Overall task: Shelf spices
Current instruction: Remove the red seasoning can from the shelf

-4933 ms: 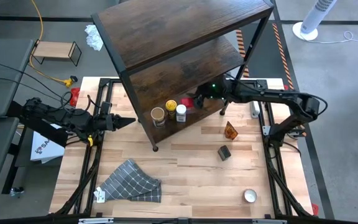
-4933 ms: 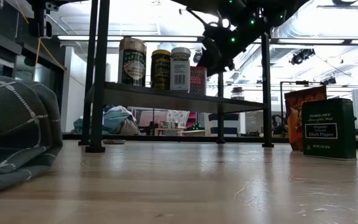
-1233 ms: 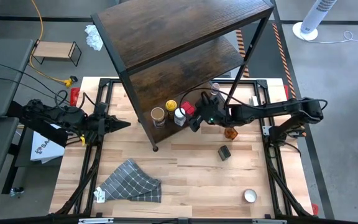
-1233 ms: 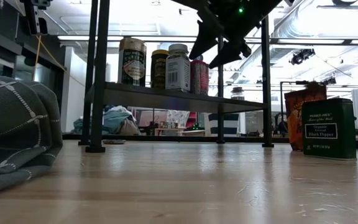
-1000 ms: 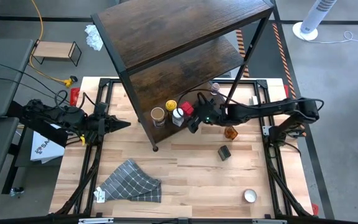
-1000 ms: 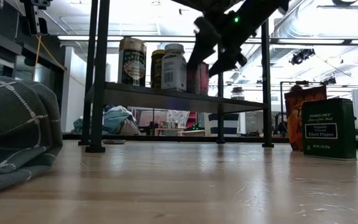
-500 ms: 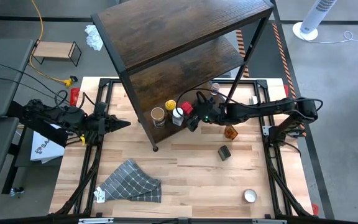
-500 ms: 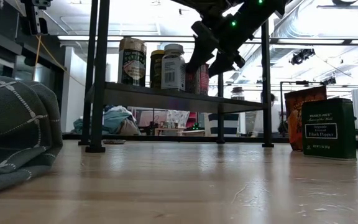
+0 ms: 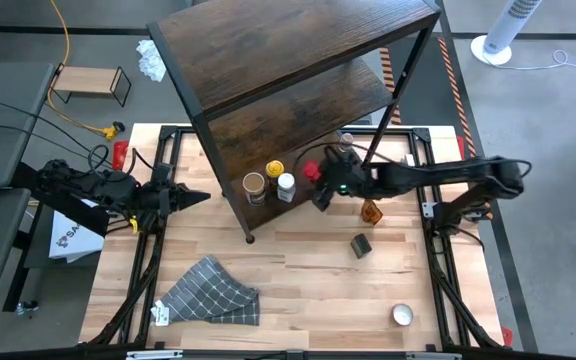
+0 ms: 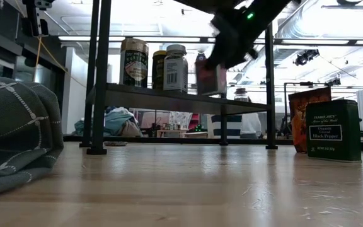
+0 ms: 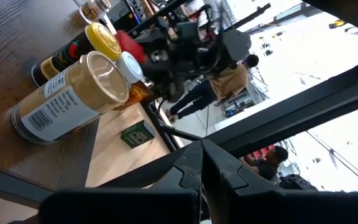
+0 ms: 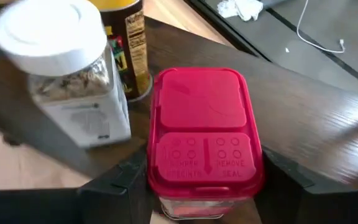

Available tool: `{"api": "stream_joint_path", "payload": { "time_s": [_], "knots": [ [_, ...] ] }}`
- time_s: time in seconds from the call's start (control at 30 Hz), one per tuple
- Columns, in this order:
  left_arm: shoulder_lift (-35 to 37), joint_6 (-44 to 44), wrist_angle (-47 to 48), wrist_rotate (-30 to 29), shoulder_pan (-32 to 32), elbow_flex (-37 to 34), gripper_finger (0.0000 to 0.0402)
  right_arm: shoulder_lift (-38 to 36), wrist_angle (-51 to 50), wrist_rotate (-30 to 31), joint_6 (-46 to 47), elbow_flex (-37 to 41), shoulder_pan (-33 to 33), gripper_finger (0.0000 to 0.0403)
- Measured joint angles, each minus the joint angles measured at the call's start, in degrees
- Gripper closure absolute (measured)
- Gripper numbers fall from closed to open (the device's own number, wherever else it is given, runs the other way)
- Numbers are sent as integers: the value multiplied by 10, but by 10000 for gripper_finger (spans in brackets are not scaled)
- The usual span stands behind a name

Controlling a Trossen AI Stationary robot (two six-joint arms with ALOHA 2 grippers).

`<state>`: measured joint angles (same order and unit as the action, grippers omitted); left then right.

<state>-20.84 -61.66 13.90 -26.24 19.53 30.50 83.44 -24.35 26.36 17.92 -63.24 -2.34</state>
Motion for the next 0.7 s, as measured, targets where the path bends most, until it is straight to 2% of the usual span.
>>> {"api": "stream_joint_path", "payload": {
  "time_s": [0.17, 0.27, 0.37, 0.53, 0.7],
  "knots": [
    [0, 13, 0, 0, 0, 0, 401, -93, -135, 1, 59, 0, 44, 204],
    [0, 23, 1, 0, 0, 0, 401, -126, -207, 5, 145, 0, 104, 204],
    [0, 28, 5, -8, 0, 0, 402, -126, -240, 42, 232, 2, 182, 204],
    [0, 28, 15, -38, 0, 0, 401, -83, -158, 110, 353, 52, 268, 204],
    [0, 28, 14, -57, 0, 0, 401, -4, 12, 117, 380, 108, 291, 204]
  ]
}}
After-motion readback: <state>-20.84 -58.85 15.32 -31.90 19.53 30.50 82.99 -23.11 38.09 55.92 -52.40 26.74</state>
